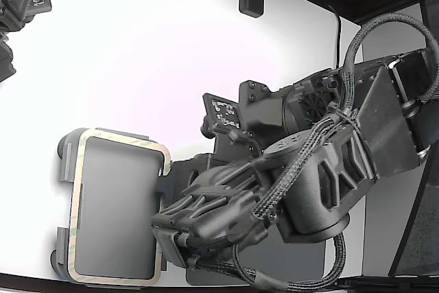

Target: Move top rectangular frame to the holder.

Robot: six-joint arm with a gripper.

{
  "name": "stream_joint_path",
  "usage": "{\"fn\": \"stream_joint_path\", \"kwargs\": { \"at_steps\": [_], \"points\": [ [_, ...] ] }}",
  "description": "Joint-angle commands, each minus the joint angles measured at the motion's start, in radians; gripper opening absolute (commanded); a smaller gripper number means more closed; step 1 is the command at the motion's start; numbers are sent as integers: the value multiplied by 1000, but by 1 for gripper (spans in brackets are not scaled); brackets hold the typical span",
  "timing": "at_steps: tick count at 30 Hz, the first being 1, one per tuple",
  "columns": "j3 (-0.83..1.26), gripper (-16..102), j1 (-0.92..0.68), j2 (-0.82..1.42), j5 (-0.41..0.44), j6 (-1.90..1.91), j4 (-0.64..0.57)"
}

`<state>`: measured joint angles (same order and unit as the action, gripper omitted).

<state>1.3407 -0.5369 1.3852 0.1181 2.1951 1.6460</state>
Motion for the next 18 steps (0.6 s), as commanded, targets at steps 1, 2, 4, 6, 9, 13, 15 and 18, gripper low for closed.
{"fn": "stream_joint_path", "kwargs": {
  "at_steps": [1,2,4,6,9,13,15,18],
  "points": [
    [-20,-11,17,32,-6,-6,11],
    [-20,-11,18,31,-8,-9,11],
    [-20,-11,20,28,-9,-12,11],
    [-15,-11,21,26,-12,-15,11],
    [-9,-11,25,26,-12,-20,11],
    [-11,-11,29,21,-12,-25,9],
    [-14,-11,29,15,-12,-25,9],
    [-18,-11,29,9,-12,-28,9]
  ]
}}
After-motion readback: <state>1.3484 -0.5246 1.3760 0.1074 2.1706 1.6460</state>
